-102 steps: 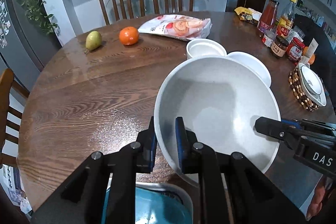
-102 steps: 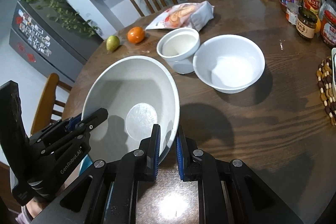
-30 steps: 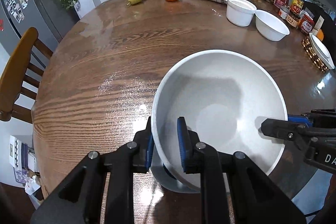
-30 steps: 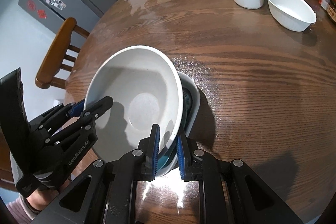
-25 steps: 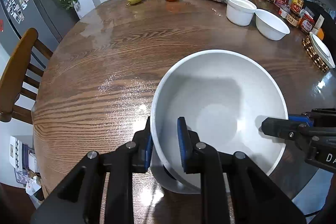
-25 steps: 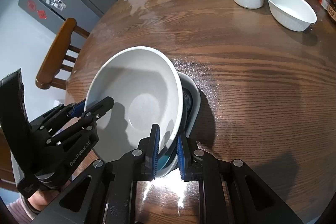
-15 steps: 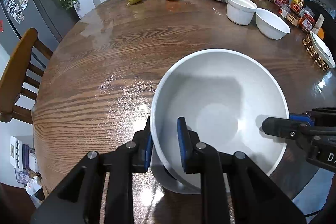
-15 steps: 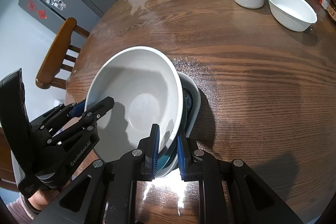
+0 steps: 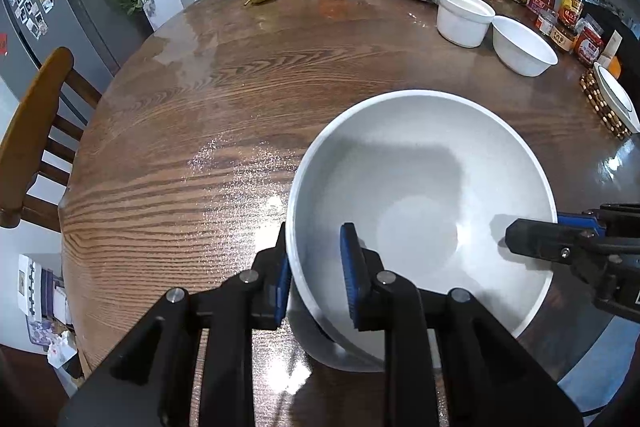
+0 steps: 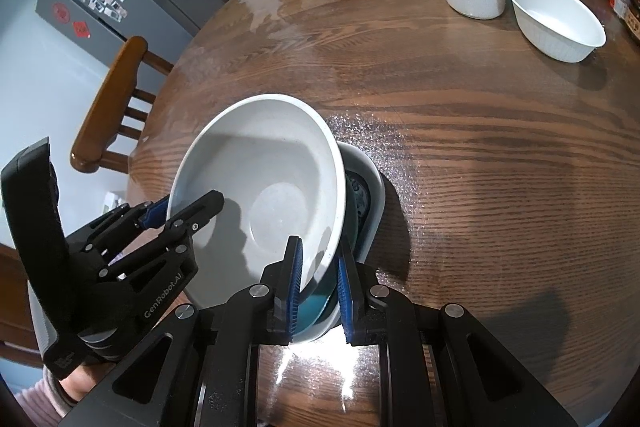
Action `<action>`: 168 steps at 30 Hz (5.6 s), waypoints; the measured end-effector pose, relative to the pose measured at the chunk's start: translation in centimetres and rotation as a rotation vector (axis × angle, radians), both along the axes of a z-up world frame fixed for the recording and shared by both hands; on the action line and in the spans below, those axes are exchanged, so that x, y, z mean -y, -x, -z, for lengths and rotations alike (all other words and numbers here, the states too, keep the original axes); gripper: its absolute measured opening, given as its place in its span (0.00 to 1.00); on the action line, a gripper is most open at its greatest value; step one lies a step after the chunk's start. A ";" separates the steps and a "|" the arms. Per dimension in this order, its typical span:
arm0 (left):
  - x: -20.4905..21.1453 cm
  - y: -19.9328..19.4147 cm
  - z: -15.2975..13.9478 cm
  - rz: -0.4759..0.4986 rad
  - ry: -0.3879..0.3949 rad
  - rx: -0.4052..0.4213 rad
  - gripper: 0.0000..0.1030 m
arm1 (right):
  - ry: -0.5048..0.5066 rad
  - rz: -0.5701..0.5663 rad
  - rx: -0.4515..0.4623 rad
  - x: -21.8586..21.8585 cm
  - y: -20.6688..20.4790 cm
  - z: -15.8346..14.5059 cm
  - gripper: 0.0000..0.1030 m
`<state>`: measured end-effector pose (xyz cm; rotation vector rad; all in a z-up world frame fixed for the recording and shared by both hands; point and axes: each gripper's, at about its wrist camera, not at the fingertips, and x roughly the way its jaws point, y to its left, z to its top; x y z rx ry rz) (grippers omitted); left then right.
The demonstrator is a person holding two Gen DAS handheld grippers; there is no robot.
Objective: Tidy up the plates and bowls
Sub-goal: 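Settle the large bowl on the stack, open the left tool and withdraw, then move the left tool to the smaller white bowl beside the ramekin, then grasp the rim of the smaller white bowl with the left tool, then carry the smaller white bowl over and lower it into the large bowl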
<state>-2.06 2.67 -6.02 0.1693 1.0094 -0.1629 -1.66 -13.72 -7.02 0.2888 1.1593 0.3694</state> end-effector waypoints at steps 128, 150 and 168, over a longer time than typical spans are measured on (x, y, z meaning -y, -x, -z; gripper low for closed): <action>27.9 -17.1 -1.5 0.076 -0.063 0.011 0.90 | -0.023 0.166 0.065 27.5 -16.6 -1.5 0.78; 29.7 -16.8 -0.1 0.144 -0.022 -0.058 0.27 | -0.105 0.173 0.017 27.3 -16.6 0.9 0.33; 29.5 -13.2 -3.6 0.181 -0.020 0.078 0.24 | -0.118 0.240 0.099 27.8 -12.9 -1.3 0.20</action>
